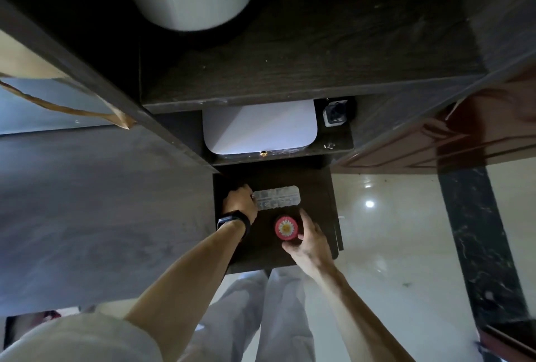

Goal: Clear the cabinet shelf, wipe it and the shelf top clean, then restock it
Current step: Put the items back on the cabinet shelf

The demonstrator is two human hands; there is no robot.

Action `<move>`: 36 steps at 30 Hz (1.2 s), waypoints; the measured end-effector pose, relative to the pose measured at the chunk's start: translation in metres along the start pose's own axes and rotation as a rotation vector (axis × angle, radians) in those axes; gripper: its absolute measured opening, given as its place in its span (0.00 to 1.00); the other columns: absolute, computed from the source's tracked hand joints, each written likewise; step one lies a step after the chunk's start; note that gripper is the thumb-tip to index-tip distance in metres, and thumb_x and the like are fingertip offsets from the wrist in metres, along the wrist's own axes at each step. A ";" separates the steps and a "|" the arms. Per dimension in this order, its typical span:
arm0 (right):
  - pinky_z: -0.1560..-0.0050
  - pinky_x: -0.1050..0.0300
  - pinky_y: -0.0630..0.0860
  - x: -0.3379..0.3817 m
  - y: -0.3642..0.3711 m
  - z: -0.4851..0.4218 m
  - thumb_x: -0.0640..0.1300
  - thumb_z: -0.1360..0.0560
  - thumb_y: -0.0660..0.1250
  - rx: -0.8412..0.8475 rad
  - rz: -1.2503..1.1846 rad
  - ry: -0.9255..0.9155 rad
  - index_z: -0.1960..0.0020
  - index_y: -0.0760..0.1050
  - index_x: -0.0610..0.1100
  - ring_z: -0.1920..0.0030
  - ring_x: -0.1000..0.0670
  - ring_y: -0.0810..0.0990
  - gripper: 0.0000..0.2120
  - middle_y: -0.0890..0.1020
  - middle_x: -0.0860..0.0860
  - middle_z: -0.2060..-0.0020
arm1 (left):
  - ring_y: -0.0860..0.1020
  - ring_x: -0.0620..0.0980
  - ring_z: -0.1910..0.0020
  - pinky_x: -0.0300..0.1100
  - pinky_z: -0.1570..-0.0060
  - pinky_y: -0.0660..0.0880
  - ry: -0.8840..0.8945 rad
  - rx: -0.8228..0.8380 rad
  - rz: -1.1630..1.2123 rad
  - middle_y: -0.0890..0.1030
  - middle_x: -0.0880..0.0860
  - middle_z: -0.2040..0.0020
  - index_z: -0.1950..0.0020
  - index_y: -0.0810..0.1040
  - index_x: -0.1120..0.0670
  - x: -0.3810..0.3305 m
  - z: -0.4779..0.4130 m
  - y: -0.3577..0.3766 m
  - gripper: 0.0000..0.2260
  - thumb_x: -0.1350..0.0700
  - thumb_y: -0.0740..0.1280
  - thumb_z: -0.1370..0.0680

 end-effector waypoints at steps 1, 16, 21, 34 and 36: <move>0.37 0.46 0.76 0.005 -0.009 0.004 0.52 0.31 0.77 -0.018 0.004 0.001 0.22 0.56 0.52 0.36 0.47 0.78 0.45 0.71 0.45 0.29 | 0.81 0.58 0.47 0.51 0.49 0.79 0.004 -0.001 0.044 0.82 0.58 0.45 0.38 0.76 0.56 0.000 0.007 -0.005 0.11 0.55 0.63 0.19; 0.37 0.54 0.71 0.169 -0.154 0.034 0.64 0.24 0.63 -0.292 -0.396 -0.078 0.25 0.64 0.45 0.37 0.47 0.76 0.34 0.78 0.49 0.36 | 0.52 0.59 0.21 0.59 0.26 0.52 0.459 -0.885 0.037 0.51 0.59 0.20 0.19 0.51 0.54 0.011 0.198 -0.177 0.40 0.51 0.69 0.25; 0.49 0.49 0.80 0.166 -0.139 -0.004 0.70 0.31 0.62 -0.101 -0.538 0.079 0.26 0.64 0.52 0.42 0.44 0.81 0.39 0.76 0.46 0.33 | 0.43 0.50 0.20 0.58 0.24 0.45 0.523 -1.035 -0.261 0.40 0.52 0.19 0.20 0.40 0.55 -0.016 0.220 -0.235 0.45 0.48 0.67 0.25; 0.64 0.59 0.78 0.154 -0.136 0.035 0.40 0.23 0.70 -0.087 -0.854 -0.055 0.45 0.71 0.32 0.65 0.52 0.76 0.14 0.79 0.42 0.55 | 0.43 0.53 0.20 0.56 0.23 0.49 0.365 -0.911 -0.316 0.37 0.54 0.20 0.19 0.44 0.58 -0.034 0.224 -0.233 0.43 0.49 0.65 0.26; 0.58 0.58 0.79 0.139 -0.135 0.053 0.39 0.23 0.69 -0.020 -0.897 -0.048 0.40 0.68 0.35 0.63 0.52 0.76 0.16 0.78 0.44 0.55 | 0.42 0.52 0.20 0.57 0.23 0.50 0.354 -0.853 -0.269 0.39 0.52 0.19 0.19 0.45 0.56 -0.026 0.228 -0.217 0.40 0.49 0.64 0.24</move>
Point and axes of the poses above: each hand's wrist, its own z-axis away from the middle knuckle, its own y-axis out of the palm, x = y × z, the point moved 4 cm from there along -z, towards the middle knuckle
